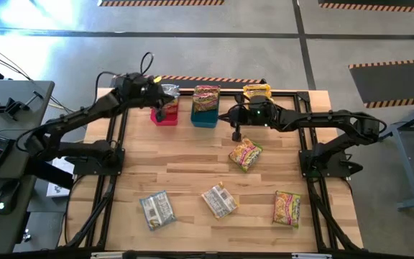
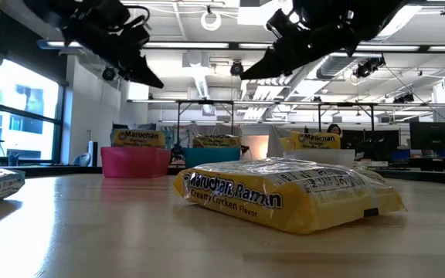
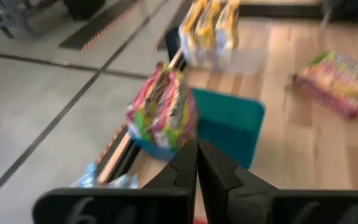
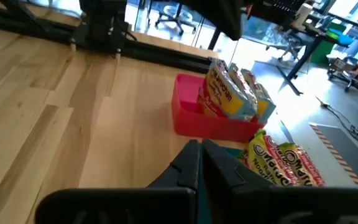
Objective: Sort Maruchan noodles
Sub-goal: Put the top green noodle pack into the blue bin
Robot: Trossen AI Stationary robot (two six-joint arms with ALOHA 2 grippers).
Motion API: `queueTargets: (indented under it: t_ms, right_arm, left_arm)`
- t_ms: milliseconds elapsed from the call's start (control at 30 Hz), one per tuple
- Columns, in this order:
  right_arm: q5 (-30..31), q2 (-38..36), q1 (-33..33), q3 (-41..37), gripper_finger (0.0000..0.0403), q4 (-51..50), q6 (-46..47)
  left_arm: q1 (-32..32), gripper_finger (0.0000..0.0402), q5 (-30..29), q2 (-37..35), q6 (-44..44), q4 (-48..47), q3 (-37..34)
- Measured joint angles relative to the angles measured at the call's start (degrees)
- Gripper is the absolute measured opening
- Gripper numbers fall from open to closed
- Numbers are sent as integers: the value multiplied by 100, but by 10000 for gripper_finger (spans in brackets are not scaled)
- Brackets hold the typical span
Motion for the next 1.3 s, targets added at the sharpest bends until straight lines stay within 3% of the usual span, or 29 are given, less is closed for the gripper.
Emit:
queueTargets:
  t_ms: [200,467,600,767,967,1300]
  right_arm:
    - [2,0,0,-630,1,948,407]
    - [205,-209,151,-693,0,-171,997]
    - [300,-709,311,-693,0,-1571,1833]
    - [725,-1056,431,-851,0,-3311,3823]
    - [947,-882,610,-1365,0,-3212,4781]
    - [889,82,632,-1311,0,-2510,4292]
  left_arm:
    - [-453,1,189,-194,-778,1727,-1163]
    - [-1146,1,187,-113,-1497,3379,-2173]
    - [-1465,1,183,-28,-1769,3416,-2262]
    - [-1820,0,166,192,-2084,3500,-2260]
    - [-2111,0,102,663,-2473,3857,-2260]
    - [-2345,1,41,1357,-2800,4456,-2260]
